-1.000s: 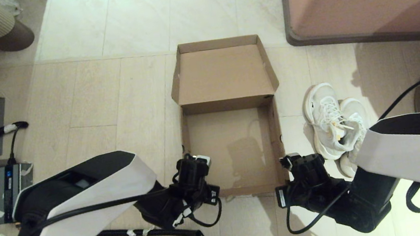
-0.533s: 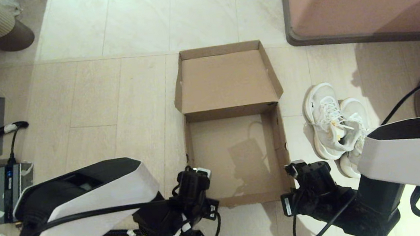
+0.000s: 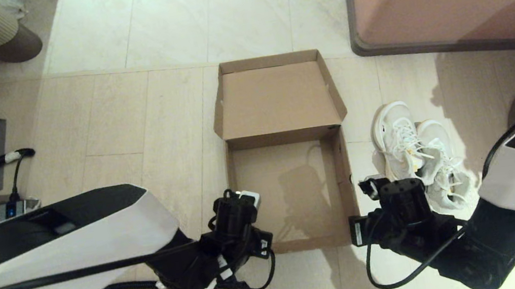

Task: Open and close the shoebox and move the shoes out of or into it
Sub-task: Open the shoe box, then put the shoes into the shoe box

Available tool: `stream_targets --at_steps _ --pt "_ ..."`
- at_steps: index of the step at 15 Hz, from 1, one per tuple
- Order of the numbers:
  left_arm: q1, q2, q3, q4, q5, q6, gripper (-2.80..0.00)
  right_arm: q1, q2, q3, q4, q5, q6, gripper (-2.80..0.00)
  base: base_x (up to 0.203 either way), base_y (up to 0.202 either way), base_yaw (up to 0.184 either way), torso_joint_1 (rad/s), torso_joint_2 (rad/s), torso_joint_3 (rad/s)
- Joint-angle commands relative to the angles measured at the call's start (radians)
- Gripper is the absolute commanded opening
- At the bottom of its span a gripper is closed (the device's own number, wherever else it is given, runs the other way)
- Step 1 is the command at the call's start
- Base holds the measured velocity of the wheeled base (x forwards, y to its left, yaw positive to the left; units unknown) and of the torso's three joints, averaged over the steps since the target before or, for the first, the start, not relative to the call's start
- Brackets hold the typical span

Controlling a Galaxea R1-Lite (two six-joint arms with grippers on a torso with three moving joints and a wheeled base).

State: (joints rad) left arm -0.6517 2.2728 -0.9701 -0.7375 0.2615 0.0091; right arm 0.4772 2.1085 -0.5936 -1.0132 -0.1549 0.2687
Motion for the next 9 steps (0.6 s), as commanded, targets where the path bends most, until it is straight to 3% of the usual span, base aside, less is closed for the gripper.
stream_targets --at_steps 1,3,7,8,9 --pt "0.002 -0.086 0.007 -0.008 0.002 -0.002 -2.8 -0.028 -0.092 -0.006 0.002 -0.024 0.0 -2.8 0.0 0.0 0.0 0.0 0.0 0.0" --pt "0.034 -0.17 0.003 -0.011 0.0 -0.005 -2.8 -0.152 -0.149 -0.025 0.08 -0.043 -0.004 -2.8 0.0 0.0 0.0 0.0 0.0 0.0" --pt "0.198 -0.285 -0.003 -0.046 -0.034 -0.009 -2.8 -0.455 -0.174 -0.182 0.294 -0.049 -0.004 -2.8 0.0 0.0 0.0 0.0 0.0 0.0" --pt "0.233 -0.293 0.005 -0.065 -0.053 -0.013 -2.8 -0.497 -0.148 -0.24 0.336 -0.049 0.0 0.0 0.0 0.0 0.0 0.0 0.0 0.0" --pt "0.25 -0.292 0.021 -0.089 -0.062 -0.032 -2.8 -0.526 -0.121 -0.289 0.358 -0.05 0.004 0.0 0.0 0.0 0.0 0.0 0.0 0.0"
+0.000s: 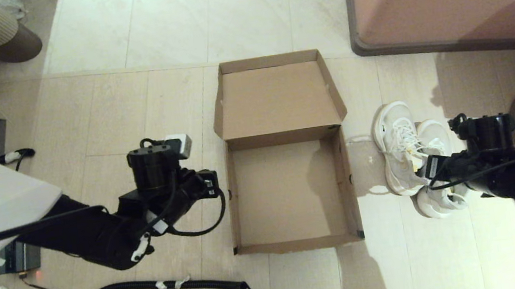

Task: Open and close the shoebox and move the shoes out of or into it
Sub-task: Put the shoes into the shoe box

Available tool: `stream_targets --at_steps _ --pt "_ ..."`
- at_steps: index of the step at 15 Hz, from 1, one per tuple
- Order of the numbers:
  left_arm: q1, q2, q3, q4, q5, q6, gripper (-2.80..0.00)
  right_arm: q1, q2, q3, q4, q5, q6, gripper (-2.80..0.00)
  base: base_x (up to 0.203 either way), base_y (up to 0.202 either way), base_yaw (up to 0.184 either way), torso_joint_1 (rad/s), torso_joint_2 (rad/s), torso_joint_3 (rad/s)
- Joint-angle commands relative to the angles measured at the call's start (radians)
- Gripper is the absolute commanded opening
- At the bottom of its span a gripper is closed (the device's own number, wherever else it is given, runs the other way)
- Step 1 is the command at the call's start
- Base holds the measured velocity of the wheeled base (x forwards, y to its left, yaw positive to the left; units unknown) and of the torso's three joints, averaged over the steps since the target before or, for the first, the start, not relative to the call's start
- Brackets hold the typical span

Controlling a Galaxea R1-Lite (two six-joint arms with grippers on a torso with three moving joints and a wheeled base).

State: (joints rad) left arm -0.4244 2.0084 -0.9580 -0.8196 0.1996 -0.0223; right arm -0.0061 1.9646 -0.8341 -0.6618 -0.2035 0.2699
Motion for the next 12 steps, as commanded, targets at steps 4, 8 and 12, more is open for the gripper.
stream_targets --at_steps 4,8,12 --pt "0.025 -0.008 0.058 -0.069 -0.002 -0.02 -2.8 -0.072 0.112 -0.15 0.026 -0.027 -0.003 0.0 0.0 0.0 0.0 0.0 0.0 0.0" --pt "0.021 -0.002 0.059 -0.069 -0.002 -0.019 -2.8 -0.075 0.179 -0.201 0.024 -0.035 -0.003 0.0 0.0 0.0 0.0 0.0 0.0 0.0" --pt "0.021 0.009 0.059 -0.069 -0.002 -0.021 -2.8 -0.075 0.21 -0.187 0.019 -0.062 -0.069 0.0 0.0 0.0 0.0 0.0 0.0 0.0"
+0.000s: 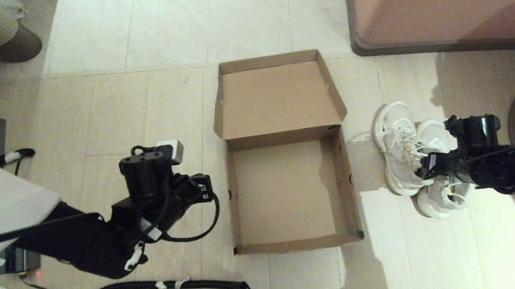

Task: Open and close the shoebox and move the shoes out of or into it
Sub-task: Put the shoes into the shoe box

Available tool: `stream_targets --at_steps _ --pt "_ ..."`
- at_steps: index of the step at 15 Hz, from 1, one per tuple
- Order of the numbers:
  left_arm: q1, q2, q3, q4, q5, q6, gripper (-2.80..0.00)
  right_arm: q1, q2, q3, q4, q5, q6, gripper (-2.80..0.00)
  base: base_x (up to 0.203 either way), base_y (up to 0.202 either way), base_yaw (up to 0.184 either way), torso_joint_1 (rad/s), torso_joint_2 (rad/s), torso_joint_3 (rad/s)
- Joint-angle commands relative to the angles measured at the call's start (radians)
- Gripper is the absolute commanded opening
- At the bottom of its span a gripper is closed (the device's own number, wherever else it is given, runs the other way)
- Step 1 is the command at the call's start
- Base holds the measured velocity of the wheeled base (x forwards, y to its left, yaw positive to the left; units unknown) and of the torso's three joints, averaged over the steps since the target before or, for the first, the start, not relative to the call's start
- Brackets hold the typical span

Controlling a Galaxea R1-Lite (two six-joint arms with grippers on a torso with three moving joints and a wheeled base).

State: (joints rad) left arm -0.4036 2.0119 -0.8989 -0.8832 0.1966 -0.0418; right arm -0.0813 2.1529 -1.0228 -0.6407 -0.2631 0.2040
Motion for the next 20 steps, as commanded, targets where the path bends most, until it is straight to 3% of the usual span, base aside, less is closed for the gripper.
stream_targets --at_steps 1,4,13,20 --pt "0.0 0.005 0.0 -0.007 0.001 -0.001 -2.8 0.001 0.036 0.011 -0.035 -0.022 -0.04 0.0 0.0 0.0 0.0 0.0 0.0 0.0" --pt "0.001 0.01 0.0 -0.007 0.001 -0.003 -2.8 0.005 0.087 0.074 -0.155 -0.041 -0.121 0.0 0.0 0.0 0.0 0.0 0.0 0.0" --pt "0.0 0.011 -0.003 -0.007 0.001 -0.013 -2.8 0.032 0.111 0.245 -0.319 -0.042 -0.142 0.0 0.0 0.0 0.0 0.0 0.0 0.0" --pt "0.0 0.016 0.0 -0.007 0.003 -0.013 -2.8 0.04 0.142 0.159 -0.365 -0.033 -0.142 0.0 0.0 0.0 0.0 0.0 0.0 0.0"
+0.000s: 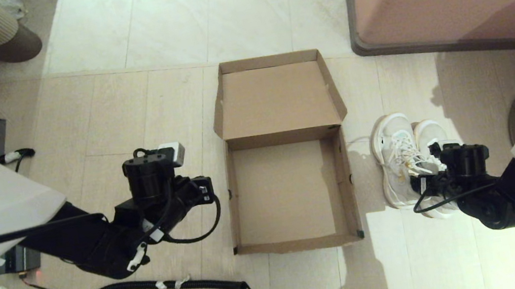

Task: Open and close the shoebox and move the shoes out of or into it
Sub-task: Put the shoes into the shoe box

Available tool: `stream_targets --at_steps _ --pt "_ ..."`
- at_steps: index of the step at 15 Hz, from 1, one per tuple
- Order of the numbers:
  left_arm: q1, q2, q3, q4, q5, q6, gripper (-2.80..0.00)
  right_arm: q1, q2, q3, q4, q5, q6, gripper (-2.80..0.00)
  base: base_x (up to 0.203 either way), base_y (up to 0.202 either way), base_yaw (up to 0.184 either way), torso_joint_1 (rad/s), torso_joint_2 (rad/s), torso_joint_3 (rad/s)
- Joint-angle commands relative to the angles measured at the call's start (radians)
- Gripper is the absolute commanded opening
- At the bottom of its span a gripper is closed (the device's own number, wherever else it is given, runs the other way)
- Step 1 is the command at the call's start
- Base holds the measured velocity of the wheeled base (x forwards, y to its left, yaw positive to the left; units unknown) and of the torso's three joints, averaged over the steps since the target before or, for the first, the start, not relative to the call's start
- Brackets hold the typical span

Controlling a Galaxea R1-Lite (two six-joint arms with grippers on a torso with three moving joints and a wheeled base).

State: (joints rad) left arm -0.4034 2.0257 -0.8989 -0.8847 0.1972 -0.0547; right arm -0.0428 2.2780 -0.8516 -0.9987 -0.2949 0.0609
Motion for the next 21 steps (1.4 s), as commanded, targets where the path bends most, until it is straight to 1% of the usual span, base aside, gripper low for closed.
stream_targets --at_steps 1,2,3,5,9,12,14,17,19,21 --pt "0.0 0.004 0.001 -0.005 0.002 -0.001 -2.8 0.001 0.027 -0.016 -0.008 -0.001 0.004 0.0 0.0 0.0 0.0 0.0 0.0 0.0" --pt "0.0 0.004 0.002 -0.005 0.002 -0.001 -2.8 0.001 0.033 -0.017 -0.008 -0.001 0.006 0.0 0.0 0.0 0.0 0.0 0.0 0.0" --pt "0.0 0.004 0.003 -0.005 0.002 -0.001 -2.8 0.001 0.035 -0.017 -0.011 0.0 0.008 -2.8 0.0 0.0 0.0 0.0 0.0 0.0" --pt "-0.002 0.005 0.005 -0.005 0.002 -0.001 -2.8 0.0 0.051 -0.018 -0.014 0.004 0.02 -2.8 0.0 0.0 0.0 0.0 0.0 0.0" --pt "-0.003 0.004 0.005 -0.005 0.002 0.001 -2.8 -0.003 0.098 -0.051 -0.015 0.039 0.146 -2.8 0.0 0.0 0.0 0.0 0.0 0.0" --pt "-0.005 -0.004 0.005 -0.003 0.002 0.001 -2.8 -0.011 0.105 -0.072 -0.015 0.038 0.163 -2.8 0.0 0.0 0.0 0.0 0.0 0.0" --pt "-0.007 -0.023 0.006 -0.004 0.001 0.001 -2.8 -0.015 0.041 -0.04 -0.009 0.038 0.166 -2.8 0.0 0.0 0.0 0.0 0.0 0.0" --pt "-0.016 -0.081 0.041 -0.003 -0.005 0.002 -2.8 -0.027 -0.105 0.072 -0.004 0.053 0.166 -2.8 0.0 0.0 0.0 0.0 0.0 0.0" --pt "-0.034 -0.134 0.092 -0.002 -0.009 0.003 -2.8 -0.044 -0.213 0.142 0.005 0.079 0.166 -2.8 0.0 0.0 0.0 0.0 0.0 0.0" --pt "-0.048 -0.198 0.17 -0.003 -0.011 0.002 -2.8 -0.06 -0.353 0.193 0.056 0.107 0.168 -2.8 0.0 0.0 0.0 0.0 0.0 0.0"
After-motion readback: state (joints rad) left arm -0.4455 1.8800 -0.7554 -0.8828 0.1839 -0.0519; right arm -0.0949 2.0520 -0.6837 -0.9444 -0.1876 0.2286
